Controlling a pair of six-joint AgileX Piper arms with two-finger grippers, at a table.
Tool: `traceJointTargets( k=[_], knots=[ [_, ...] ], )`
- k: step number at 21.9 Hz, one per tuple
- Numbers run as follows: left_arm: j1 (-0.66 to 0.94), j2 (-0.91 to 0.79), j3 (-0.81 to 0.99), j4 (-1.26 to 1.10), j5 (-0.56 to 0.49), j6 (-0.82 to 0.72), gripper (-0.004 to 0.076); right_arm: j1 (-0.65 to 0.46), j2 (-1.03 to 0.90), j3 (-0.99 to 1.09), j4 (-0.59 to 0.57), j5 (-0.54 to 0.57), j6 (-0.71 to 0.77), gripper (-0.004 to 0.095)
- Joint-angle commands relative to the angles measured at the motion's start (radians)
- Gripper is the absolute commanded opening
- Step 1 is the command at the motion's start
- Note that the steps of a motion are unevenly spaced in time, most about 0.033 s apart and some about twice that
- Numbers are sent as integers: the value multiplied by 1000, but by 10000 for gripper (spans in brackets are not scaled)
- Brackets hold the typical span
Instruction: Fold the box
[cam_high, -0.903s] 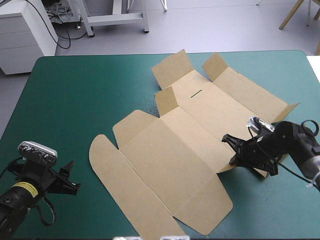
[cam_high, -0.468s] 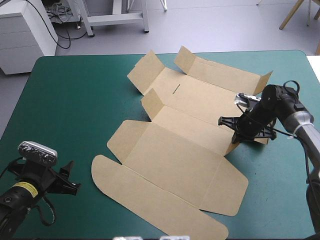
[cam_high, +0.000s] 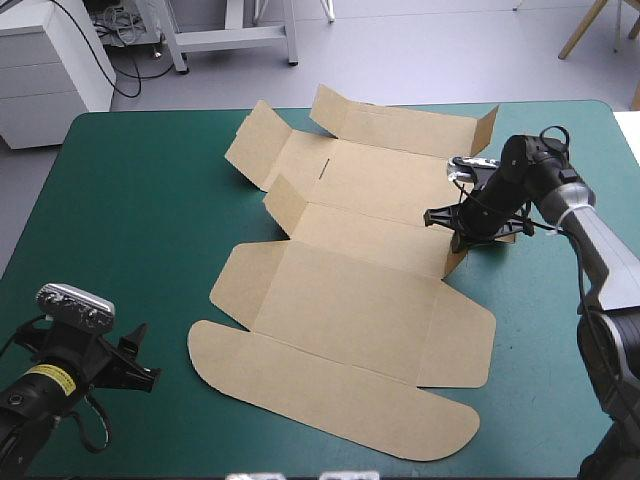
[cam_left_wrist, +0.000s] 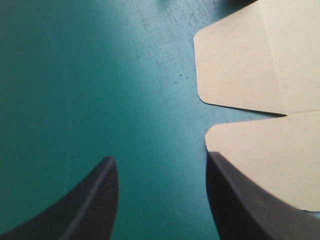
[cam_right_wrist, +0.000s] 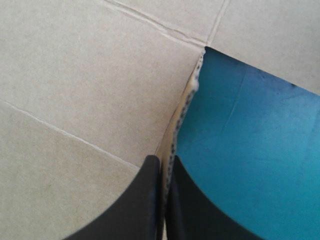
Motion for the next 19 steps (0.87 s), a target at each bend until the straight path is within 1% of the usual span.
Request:
traceJointTargets(
  k=[1, 2, 3, 5, 7, 8, 10, 11, 13, 15, 16, 19],
  knots=[
    [-3, 5, -36, 17, -54, -3, 377, 46, -1, -68, -74, -20, -65, -14],
    [-3, 5, -36, 20, -54, -3, 377, 57, 8, -77, -98, -12, -76, -14],
    [-3, 5, -36, 20, -54, -3, 377, 91, 31, -102, -155, 3, -128, -14],
    [-3, 5, -36, 22, -52, -3, 377, 112, 38, -118, -174, -16, -187, -14],
    [-3, 5, -36, 22, -50, -3, 377, 126, 38, -141, -161, -79, -184, -14],
    [-3, 5, -36, 28, -44, -3, 377, 137, 38, -168, -140, -129, -165, -14],
    [-3, 5, -36, 33, -33, -3, 377, 146, 38, -194, -125, -148, -186, -14],
    [-3, 5, -36, 35, -29, -3, 377, 151, 38, -211, -112, -150, -223, -14],
    [-3, 5, -36, 54, -18, -3, 377, 164, 38, -246, -87, -128, -318, -14],
    [-3, 5, -36, 78, -9, -3, 377, 183, 38, -256, -74, -104, -466, -14],
    [-3, 5, -36, 88, -4, -3, 377, 192, 38, -256, -74, -89, -599, -14],
    [-3, 5, -36, 90, 7, -3, 377, 205, 39, -256, -53, -84, -828, -14]
  ],
)
